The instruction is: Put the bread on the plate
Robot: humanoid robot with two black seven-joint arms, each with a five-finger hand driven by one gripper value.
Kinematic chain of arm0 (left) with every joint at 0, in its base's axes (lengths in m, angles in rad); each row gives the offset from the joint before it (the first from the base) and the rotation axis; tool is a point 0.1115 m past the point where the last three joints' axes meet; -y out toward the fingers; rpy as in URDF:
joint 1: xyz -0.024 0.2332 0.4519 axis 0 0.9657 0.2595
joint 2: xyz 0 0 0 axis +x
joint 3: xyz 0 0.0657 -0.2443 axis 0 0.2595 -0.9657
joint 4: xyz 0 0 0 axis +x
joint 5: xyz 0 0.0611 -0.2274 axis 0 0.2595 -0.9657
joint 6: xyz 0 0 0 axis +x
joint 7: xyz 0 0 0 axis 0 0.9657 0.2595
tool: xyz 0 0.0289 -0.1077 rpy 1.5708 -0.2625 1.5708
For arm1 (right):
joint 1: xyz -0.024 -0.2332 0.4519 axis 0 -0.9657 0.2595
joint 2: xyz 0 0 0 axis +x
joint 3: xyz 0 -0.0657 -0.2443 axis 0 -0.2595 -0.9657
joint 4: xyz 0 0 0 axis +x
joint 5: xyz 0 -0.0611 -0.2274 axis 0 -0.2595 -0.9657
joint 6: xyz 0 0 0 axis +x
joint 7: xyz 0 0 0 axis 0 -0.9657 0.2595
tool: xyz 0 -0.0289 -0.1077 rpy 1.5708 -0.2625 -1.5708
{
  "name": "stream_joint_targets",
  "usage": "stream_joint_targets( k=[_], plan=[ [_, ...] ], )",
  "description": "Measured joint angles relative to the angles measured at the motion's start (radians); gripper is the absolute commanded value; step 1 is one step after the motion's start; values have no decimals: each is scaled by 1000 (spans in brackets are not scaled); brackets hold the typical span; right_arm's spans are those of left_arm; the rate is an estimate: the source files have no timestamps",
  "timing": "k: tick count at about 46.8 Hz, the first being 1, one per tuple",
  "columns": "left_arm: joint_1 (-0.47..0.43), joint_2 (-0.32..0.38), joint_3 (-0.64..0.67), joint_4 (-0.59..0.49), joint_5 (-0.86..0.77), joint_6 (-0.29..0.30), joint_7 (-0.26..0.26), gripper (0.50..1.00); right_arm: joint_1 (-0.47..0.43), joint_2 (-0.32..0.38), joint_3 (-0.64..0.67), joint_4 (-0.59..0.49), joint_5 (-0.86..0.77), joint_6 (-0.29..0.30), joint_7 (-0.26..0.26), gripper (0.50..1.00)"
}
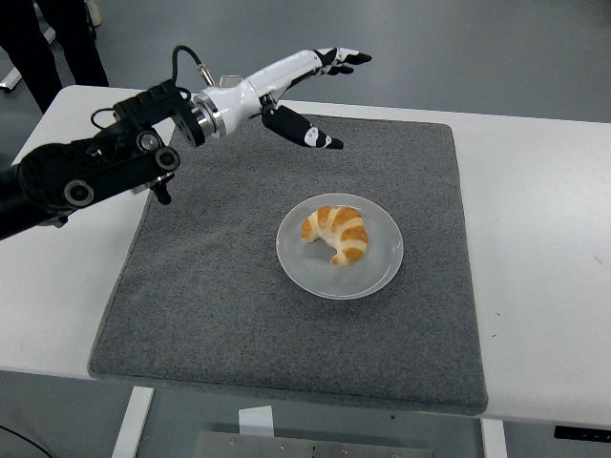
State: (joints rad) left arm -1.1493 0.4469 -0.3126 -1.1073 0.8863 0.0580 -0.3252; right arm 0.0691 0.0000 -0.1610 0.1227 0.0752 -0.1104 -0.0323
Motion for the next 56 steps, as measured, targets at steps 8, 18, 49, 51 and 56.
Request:
stream_joint_targets(
  k=[8, 18, 49, 51, 56],
  plan=[
    [-111, 58, -3, 40, -216, -84, 0, 986, 0, 0, 0, 0, 0, 0, 0, 952],
    [-189, 115, -4, 121, -443, -183, 1, 988, 0, 0, 0, 0, 0, 0, 0, 952],
    [-188, 173, -6, 435, -1083, -410, 56, 988, 0, 0, 0, 0, 0, 0, 0, 952],
    [-183, 178, -6, 439, -1120, -418, 67, 988, 0, 0, 0, 0, 0, 0, 0, 952],
    [-166, 180, -6, 440, -1165, -431, 86, 988, 0, 0, 0, 0, 0, 0, 0, 952]
  ],
)
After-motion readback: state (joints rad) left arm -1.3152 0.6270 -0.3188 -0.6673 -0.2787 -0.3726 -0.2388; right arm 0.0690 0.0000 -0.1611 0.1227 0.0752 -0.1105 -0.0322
